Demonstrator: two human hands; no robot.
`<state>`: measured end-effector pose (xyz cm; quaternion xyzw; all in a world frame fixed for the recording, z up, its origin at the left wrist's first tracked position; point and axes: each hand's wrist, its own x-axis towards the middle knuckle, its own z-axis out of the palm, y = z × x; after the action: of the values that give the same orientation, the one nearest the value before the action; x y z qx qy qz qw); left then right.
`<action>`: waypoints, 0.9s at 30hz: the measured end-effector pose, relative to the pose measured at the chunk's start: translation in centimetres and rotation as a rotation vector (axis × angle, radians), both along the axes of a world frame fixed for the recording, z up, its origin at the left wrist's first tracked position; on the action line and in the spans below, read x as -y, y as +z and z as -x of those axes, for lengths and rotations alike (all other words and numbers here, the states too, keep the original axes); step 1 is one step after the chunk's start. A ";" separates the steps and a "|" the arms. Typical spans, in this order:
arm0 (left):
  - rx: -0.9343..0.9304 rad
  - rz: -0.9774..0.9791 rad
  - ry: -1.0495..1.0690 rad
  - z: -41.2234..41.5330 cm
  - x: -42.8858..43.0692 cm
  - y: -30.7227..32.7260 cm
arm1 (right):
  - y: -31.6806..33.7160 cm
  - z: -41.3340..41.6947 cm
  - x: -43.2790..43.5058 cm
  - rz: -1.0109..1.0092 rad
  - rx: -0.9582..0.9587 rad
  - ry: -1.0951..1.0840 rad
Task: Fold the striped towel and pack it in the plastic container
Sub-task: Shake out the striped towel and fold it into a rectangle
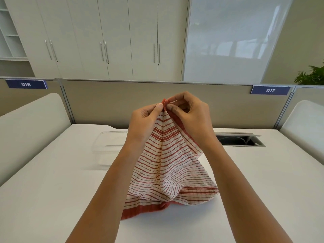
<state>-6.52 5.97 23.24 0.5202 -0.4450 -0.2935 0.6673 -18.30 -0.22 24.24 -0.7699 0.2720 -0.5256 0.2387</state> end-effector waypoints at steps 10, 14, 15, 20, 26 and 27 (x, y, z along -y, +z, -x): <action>0.044 0.017 -0.013 0.1 0.3 -0.5 | -0.5 -0.5 0.5 0.017 -0.050 -0.047; 0.155 0.040 0.000 -0.4 0.3 -0.5 | -0.5 -0.2 1.1 0.061 -0.260 0.012; 0.189 0.050 0.004 -0.5 0.4 -0.6 | -0.5 -0.1 1.2 0.069 -0.317 0.027; 0.378 0.164 0.179 -0.2 0.7 -1.3 | 0.9 0.4 1.4 0.235 -0.348 -0.104; 0.572 0.270 0.247 0.0 0.3 -3.9 | 3.6 0.9 2.7 0.285 -0.139 -0.322; 0.615 0.275 0.283 0.2 0.2 -4.7 | 4.2 1.0 2.9 0.298 -0.128 -0.354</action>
<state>-6.70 5.76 18.58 0.5458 -0.5837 0.0344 0.6002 -19.31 -3.15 28.40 -0.7688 0.3366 -0.5437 0.0086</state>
